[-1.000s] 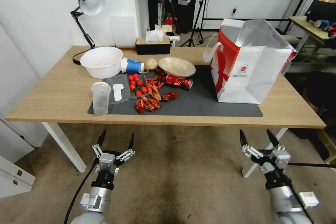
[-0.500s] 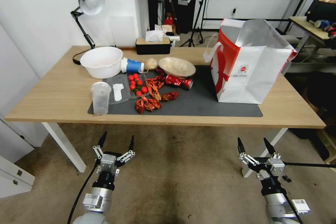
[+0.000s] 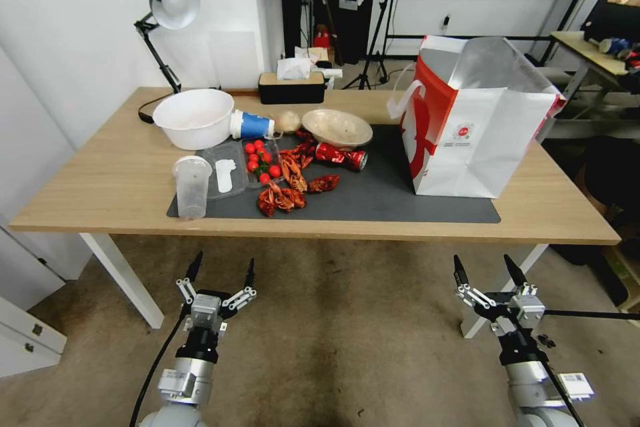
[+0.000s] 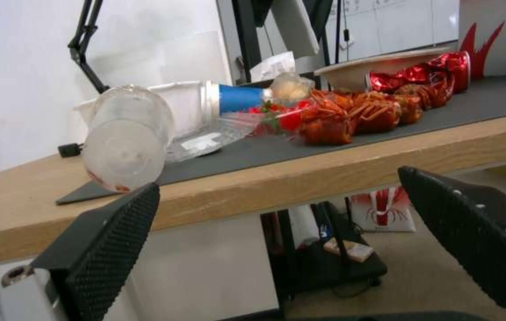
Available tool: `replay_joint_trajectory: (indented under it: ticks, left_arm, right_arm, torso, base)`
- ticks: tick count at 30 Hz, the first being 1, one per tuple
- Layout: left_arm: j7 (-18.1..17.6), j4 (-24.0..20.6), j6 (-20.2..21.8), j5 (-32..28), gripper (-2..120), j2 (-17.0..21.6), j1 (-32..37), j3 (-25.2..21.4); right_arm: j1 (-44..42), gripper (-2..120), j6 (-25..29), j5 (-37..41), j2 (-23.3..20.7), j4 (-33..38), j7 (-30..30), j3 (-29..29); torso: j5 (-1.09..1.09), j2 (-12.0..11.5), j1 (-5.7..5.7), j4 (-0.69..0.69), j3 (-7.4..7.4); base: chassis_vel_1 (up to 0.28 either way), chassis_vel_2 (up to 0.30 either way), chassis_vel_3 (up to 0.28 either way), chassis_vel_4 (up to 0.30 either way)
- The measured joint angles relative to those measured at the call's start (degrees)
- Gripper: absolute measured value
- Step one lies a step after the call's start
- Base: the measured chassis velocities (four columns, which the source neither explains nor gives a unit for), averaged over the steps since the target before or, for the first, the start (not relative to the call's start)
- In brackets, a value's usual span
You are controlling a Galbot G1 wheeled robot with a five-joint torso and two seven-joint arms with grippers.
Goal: Pick up the food delivery bag from the floor and place it on the table.
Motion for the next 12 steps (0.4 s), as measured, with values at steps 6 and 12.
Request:
replay_joint_trajectory:
  ticks: [6, 12]
  left_arm:
    - [-0.01, 0.00, 0.02, 0.01, 100, 0.02, 0.01, 0.00]
    - [-0.02, 0.00, 0.03, 0.00, 100, 0.03, 0.01, 0.01]
  right_arm:
    - [0.00, 100, -0.08, 0.00, -0.03, 0.06, 0.01, 0.00]
    - [0.00, 100, -0.13, 0.00, -0.05, 0.09, 0.02, 0.00]
  torso:
    - [0.00, 0.00, 0.00, 0.00, 0.00]
    - [0.00, 0.00, 0.00, 0.00, 0.00]
  base:
    - [0.000, 0.000, 0.000, 0.000]
    - [0.000, 0.000, 0.000, 0.000]
